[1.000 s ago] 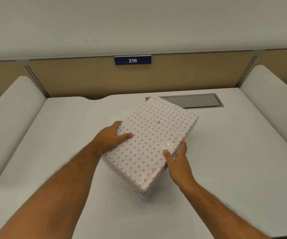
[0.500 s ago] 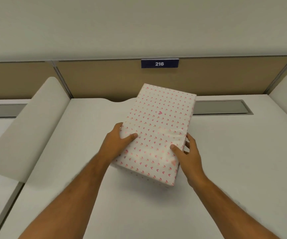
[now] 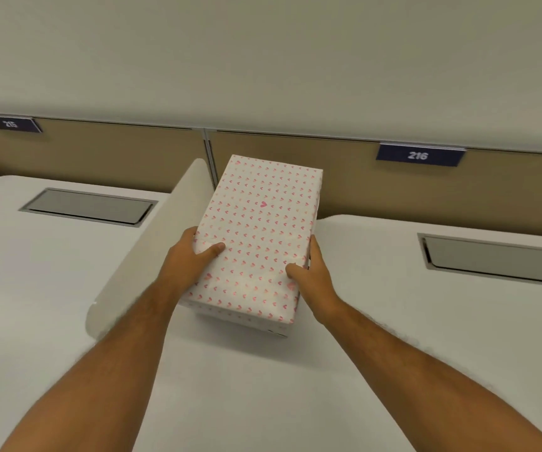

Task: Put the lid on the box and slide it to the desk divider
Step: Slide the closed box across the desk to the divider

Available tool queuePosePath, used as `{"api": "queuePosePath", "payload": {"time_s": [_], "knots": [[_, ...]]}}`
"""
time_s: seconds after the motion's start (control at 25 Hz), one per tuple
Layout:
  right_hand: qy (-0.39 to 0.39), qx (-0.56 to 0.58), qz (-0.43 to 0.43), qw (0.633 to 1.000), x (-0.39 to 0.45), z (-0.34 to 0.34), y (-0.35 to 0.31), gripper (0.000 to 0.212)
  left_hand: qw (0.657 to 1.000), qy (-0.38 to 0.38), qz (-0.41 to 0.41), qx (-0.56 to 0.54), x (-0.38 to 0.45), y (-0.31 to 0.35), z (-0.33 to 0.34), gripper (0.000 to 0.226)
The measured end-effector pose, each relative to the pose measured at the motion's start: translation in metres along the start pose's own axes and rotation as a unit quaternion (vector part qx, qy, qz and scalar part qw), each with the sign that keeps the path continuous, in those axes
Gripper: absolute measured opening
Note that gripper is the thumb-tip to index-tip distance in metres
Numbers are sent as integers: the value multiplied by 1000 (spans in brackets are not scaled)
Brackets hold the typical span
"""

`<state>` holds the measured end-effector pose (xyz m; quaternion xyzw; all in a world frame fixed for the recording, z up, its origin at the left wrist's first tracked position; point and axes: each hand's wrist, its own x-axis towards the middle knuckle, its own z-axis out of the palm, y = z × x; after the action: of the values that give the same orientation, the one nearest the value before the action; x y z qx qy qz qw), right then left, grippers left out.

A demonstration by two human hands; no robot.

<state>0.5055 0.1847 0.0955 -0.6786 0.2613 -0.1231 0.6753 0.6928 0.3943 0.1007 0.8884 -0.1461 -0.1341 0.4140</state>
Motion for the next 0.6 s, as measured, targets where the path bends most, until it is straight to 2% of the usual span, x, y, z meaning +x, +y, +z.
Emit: {"api": "queuePosePath", "payload": {"time_s": [0.2, 0.28, 0.4, 0.44, 0.52, 0.6], "knots": [[-14, 11, 31, 999, 68, 51, -1, 76, 1000, 2, -24, 12, 66, -31, -29, 89], [-6, 14, 45, 999, 83, 57, 6, 69, 999, 4, -27, 41, 85, -33, -27, 89], [-9, -1, 57, 998, 92, 55, 16, 69, 994, 21, -32, 102, 98, -27, -21, 88], [-15, -9, 59, 998, 91, 53, 15, 70, 991, 45, -10, 128, 97, -24, -20, 84], [-5, -43, 50, 998, 81, 49, 11, 70, 968, 132, 98, 190, 84, -19, -17, 64], [19, -84, 38, 996, 64, 49, 10, 69, 918, 210, 229, 247, 65, -15, -13, 40]]}}
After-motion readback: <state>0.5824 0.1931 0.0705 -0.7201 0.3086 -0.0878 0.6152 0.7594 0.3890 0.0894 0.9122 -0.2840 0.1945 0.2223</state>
